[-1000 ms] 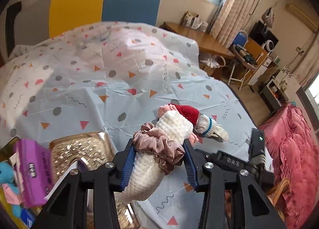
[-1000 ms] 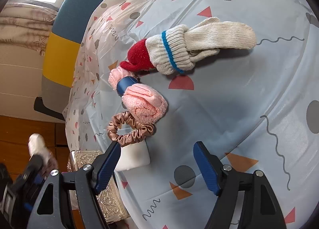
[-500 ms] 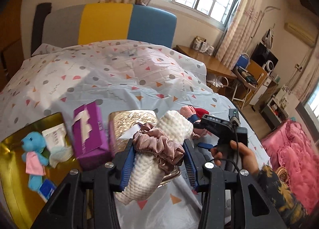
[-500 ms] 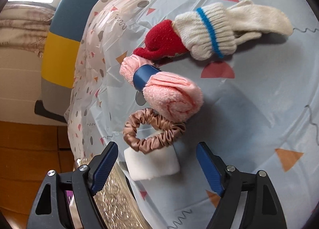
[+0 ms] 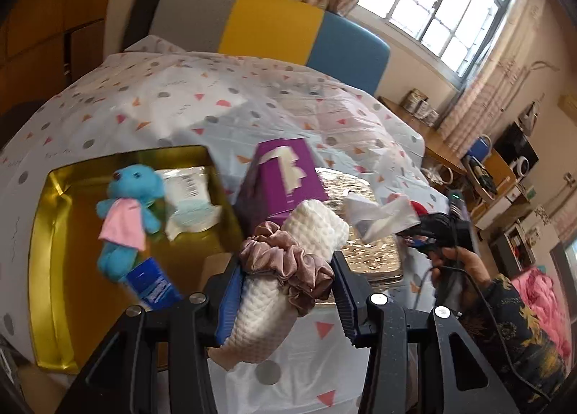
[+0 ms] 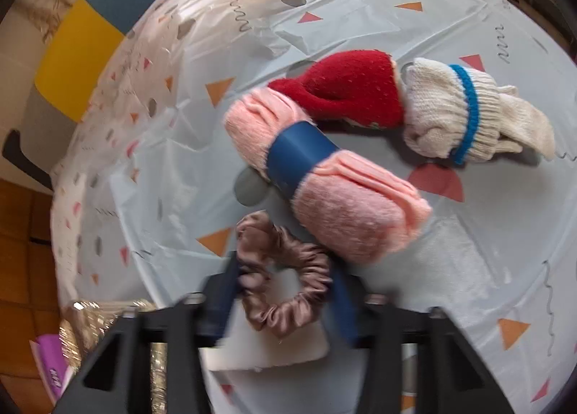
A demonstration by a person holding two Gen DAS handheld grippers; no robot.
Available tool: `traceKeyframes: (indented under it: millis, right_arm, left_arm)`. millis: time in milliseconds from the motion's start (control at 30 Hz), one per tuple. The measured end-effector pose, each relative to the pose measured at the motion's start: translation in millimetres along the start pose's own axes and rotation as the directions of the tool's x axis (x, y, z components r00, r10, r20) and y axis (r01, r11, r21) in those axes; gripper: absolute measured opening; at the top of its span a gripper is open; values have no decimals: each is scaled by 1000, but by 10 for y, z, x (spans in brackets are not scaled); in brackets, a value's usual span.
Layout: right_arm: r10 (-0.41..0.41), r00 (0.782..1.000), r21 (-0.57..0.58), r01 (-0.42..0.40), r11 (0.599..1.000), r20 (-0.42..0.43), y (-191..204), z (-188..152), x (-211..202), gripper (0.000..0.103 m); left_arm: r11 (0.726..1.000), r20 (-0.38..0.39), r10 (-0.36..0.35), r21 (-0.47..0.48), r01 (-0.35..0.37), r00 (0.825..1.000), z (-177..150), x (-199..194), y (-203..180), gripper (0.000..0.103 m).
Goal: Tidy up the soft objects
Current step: 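Carry the waffle cloth into the gold tray with left tool while right grasps brown satin scrunchie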
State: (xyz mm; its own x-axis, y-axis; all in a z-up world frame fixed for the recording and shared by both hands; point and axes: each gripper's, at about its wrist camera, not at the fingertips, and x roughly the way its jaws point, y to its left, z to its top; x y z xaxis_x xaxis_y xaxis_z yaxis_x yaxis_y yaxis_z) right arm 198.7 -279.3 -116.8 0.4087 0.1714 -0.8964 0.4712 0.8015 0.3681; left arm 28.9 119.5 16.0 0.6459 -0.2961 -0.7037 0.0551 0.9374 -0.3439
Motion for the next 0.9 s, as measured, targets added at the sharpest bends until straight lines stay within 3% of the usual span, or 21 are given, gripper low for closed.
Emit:
traceKeyframes:
  millis: [200, 300, 367, 433, 567, 667, 733, 900]
  right_arm:
    - [160, 987, 80, -158, 984, -22, -561, -114, -174, 24]
    - [274, 960, 126, -266, 956, -59, -828, -180, -206, 25]
    - [198, 980, 119, -193, 974, -25, -947, -203, -271, 23]
    - [169, 985, 96, -166, 981, -21, -990, -213, -277, 20]
    - [6, 1000, -119, -6, 993, 2, -684, -302, -279, 20]
    - [-159, 985, -326, 171, 930, 64, -369, -461, -221, 24]
    - [-223, 969, -397, 247, 884, 105, -248, -550, -189, 24]
    - [-221, 969, -404, 246, 881, 109, -270, -568, -178, 25]
  left_arm:
    - [995, -13, 46, -89, -47, 999, -150, -9, 409, 47]
    - [990, -20, 60, -126, -62, 998, -208, -11, 555, 47]
    - [987, -18, 67, -143, -69, 998, -231, -25, 612, 47]
    - [985, -8, 87, -147, -88, 996, -249, -53, 649, 47]
    - [977, -7, 143, -159, -142, 990, -329, -86, 803, 47]
    - [962, -30, 180, -203, -182, 983, -414, -79, 1014, 47]
    - [948, -50, 208, -234, -214, 977, -487, -70, 1151, 47]
    - [918, -90, 189, -336, -209, 978, -591, -6, 1399, 47]
